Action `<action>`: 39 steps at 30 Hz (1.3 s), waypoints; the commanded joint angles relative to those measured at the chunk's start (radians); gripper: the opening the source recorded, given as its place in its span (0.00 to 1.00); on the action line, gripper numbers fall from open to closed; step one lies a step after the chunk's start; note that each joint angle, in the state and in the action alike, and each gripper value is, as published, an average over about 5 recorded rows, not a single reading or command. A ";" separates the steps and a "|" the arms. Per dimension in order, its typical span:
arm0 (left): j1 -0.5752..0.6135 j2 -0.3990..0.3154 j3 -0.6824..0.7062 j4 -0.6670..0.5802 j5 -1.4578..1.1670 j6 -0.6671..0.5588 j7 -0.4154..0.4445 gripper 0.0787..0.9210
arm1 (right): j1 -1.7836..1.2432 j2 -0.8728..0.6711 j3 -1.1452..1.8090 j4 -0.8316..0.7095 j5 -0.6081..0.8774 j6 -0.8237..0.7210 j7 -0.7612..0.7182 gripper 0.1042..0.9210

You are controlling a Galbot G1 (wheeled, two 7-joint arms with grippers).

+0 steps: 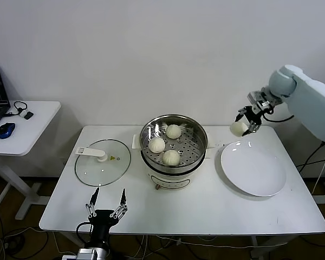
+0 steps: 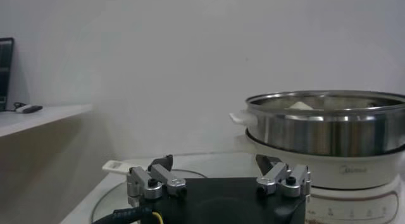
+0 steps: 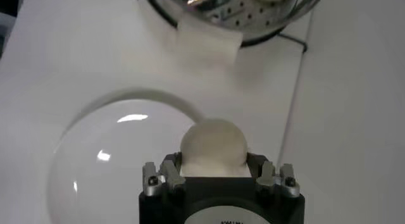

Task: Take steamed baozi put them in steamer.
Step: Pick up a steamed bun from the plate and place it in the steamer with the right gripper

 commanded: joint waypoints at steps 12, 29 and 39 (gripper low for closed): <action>-0.006 -0.004 0.014 -0.004 0.013 0.005 -0.002 0.88 | 0.230 0.211 -0.255 0.071 0.283 -0.155 0.011 0.70; -0.002 -0.004 -0.001 -0.009 0.004 0.002 -0.002 0.88 | 0.087 0.315 -0.276 0.035 0.226 -0.190 0.029 0.70; -0.002 -0.003 -0.002 0.000 0.002 0.000 -0.002 0.88 | 0.026 0.302 -0.251 0.003 0.182 -0.186 0.034 0.70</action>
